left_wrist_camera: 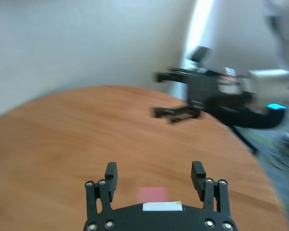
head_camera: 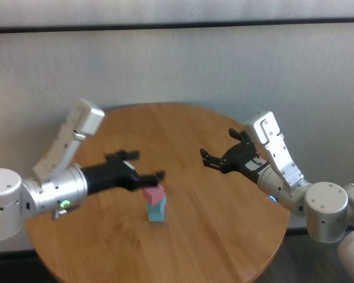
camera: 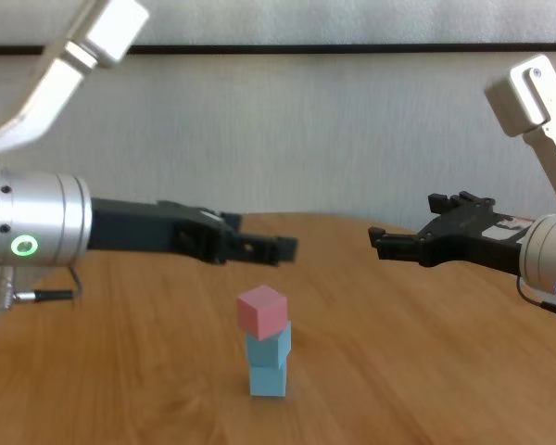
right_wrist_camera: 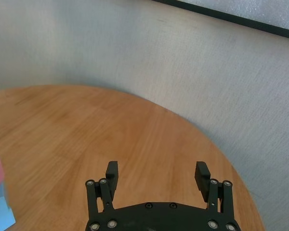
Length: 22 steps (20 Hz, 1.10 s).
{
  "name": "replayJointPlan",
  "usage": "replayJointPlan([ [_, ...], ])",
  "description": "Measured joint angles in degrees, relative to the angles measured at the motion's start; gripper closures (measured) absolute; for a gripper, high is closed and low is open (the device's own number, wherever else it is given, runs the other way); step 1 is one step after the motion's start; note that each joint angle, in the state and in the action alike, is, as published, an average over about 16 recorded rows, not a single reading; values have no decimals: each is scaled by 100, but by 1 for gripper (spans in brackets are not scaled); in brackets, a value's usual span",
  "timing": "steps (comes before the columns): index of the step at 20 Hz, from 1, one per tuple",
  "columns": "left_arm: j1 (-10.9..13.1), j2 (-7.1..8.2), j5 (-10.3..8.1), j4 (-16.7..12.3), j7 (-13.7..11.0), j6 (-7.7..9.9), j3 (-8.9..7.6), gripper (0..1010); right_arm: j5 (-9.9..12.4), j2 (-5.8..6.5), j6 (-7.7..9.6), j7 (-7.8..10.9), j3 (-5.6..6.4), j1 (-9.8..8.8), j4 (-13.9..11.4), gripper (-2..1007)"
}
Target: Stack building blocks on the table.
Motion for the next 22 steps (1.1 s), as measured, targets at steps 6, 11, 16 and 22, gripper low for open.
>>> replayJointPlan([
  [6,228,-56,-59,-203,872,-116,-411,10,0,0,0,0,0,0,0,0],
  [11,455,-128,-9,-387,1555,-167,-730,10,0,0,0,0,0,0,0,1],
  [16,622,-165,37,-540,1900,-184,-907,10,0,0,0,0,0,0,0,1],
  [22,685,-171,60,-601,1967,-172,-952,11,0,0,0,0,0,0,0,0],
])
